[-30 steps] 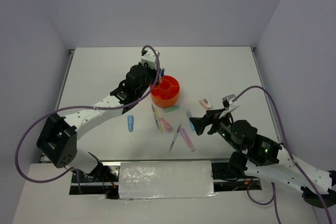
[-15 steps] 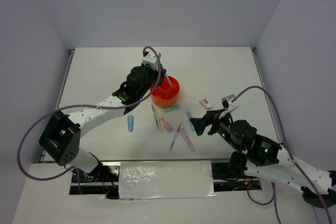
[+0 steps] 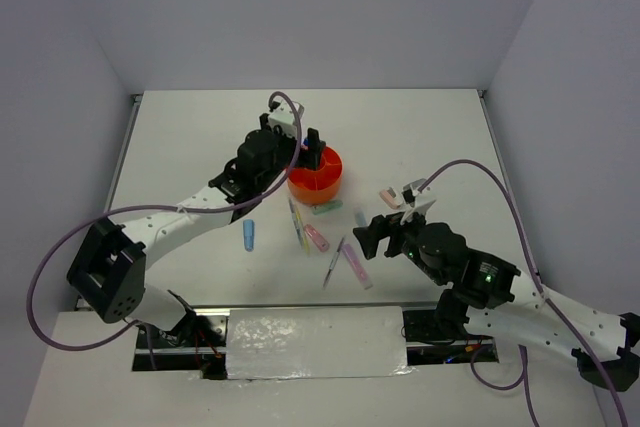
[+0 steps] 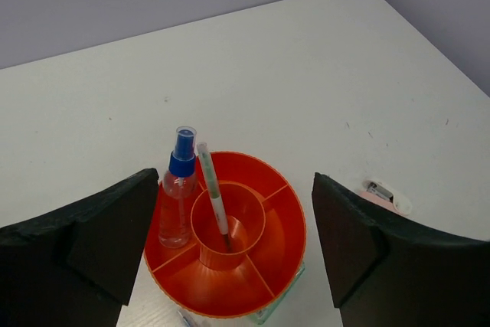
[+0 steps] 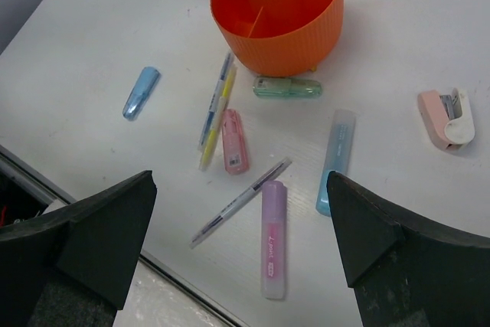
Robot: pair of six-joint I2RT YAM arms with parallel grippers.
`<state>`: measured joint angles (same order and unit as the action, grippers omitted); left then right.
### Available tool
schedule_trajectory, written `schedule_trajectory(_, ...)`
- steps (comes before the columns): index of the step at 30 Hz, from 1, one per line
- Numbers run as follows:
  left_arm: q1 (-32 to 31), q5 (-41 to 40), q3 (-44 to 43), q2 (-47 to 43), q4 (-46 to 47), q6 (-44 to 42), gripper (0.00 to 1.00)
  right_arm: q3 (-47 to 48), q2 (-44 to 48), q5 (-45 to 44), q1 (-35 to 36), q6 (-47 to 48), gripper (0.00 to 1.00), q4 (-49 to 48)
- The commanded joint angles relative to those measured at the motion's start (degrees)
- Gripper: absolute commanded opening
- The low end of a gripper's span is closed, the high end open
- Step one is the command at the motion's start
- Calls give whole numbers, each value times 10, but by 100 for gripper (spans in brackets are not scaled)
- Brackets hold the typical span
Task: Sort the stationery into containers
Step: Place the pen in the storage box, then pick up the pen from the center of the board.
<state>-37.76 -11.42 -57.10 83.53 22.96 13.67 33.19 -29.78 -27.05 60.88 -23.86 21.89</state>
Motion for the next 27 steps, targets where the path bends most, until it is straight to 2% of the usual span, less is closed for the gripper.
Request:
schedule_trajectory(1,1,-11,-23,-24,-11,7,96,13,-6,2,4,-9,100,-27)
schedule_trajectory(4,-1,-15,-43,-61,-56,29,99,20,-29,-4,3,-22,100,-24)
schedule_trajectory(6,-1,-64,-77,-83,-115,58,99,25,-54,-8,3,-51,100,-17)
schedule_trajectory(8,0,-113,-126,-112,-242,116,99,39,-110,-25,3,-101,98,18)
schedule_trajectory(10,1,-161,-156,-126,-336,165,99,64,-161,-49,4,-199,95,52)
schedule_trajectory(11,1,-167,-178,-139,-413,173,99,73,-211,-56,10,-234,90,84)
schedule_trajectory(12,1,-175,-188,-145,-450,195,99,83,-234,-63,17,-289,85,90)
schedule_trajectory(13,1,-192,-197,-158,-487,206,99,84,-273,-66,23,-306,78,88)
schedule_trajectory(14,1,-196,-211,-165,-551,211,99,86,-290,-67,31,-321,63,75)
schedule_trajectory(15,1,-192,-215,-173,-575,203,99,87,-307,-71,49,-339,61,70)
schedule_trajectory(19,1,-117,-191,-264,-628,152,99,133,-417,-127,106,-442,56,98)
schedule_trajectory(21,1,-112,-157,-323,-642,136,99,191,-467,-144,125,-479,50,161)
schedule_trajectory(24,1,-87,-95,-388,-644,109,99,279,-604,-157,129,-582,39,309)
schedule_trajectory(27,1,-70,-60,-434,-629,91,99,355,-692,-162,137,-636,38,388)
